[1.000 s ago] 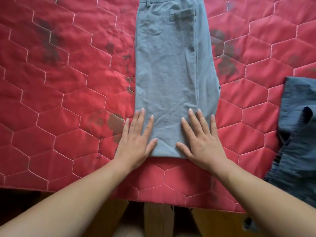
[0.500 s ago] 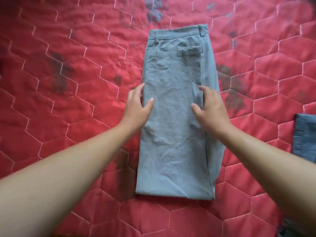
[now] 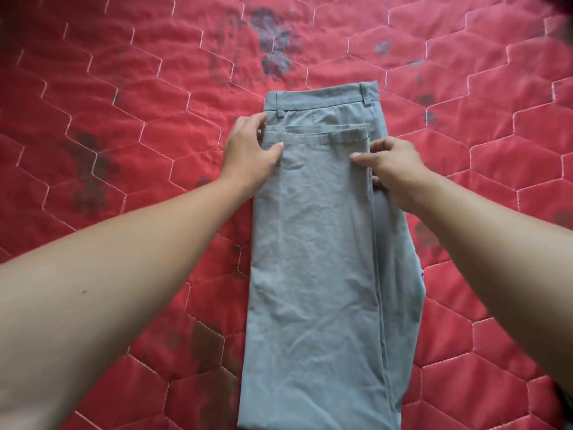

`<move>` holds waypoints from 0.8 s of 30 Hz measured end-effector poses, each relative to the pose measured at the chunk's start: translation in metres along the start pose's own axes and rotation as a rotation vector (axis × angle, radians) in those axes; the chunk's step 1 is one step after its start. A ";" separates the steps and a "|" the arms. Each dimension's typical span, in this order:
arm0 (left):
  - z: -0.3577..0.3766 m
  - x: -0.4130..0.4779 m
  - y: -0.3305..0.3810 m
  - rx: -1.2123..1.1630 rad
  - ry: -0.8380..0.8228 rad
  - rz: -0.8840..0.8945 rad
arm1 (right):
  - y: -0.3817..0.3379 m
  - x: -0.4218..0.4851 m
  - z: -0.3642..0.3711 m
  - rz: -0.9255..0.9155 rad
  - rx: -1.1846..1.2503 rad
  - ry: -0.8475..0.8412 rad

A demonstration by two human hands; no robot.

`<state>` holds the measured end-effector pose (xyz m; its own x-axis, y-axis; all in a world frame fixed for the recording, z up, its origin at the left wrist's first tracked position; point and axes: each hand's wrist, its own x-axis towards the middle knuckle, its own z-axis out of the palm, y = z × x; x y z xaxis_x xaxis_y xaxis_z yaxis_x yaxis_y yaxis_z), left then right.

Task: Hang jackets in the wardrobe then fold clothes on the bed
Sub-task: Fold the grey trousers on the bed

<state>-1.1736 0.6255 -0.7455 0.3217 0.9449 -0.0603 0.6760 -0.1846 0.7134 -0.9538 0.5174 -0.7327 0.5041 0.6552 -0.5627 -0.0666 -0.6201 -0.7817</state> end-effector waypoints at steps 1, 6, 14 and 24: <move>-0.001 0.003 0.003 -0.013 -0.038 -0.039 | -0.001 0.002 -0.001 0.010 0.013 -0.021; -0.008 0.007 0.013 -0.382 -0.122 -0.379 | -0.002 0.006 -0.008 0.055 0.045 -0.092; -0.011 -0.008 0.006 -0.536 -0.129 -0.417 | -0.010 -0.003 0.001 -0.053 -0.019 -0.028; -0.002 0.061 0.011 -0.348 -0.037 -0.238 | -0.052 0.048 0.014 -0.247 -0.321 0.182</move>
<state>-1.1479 0.6819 -0.7396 0.2113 0.9388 -0.2720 0.4720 0.1456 0.8695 -0.9379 0.5871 -0.7223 0.6167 0.7318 -0.2903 0.3316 -0.5759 -0.7472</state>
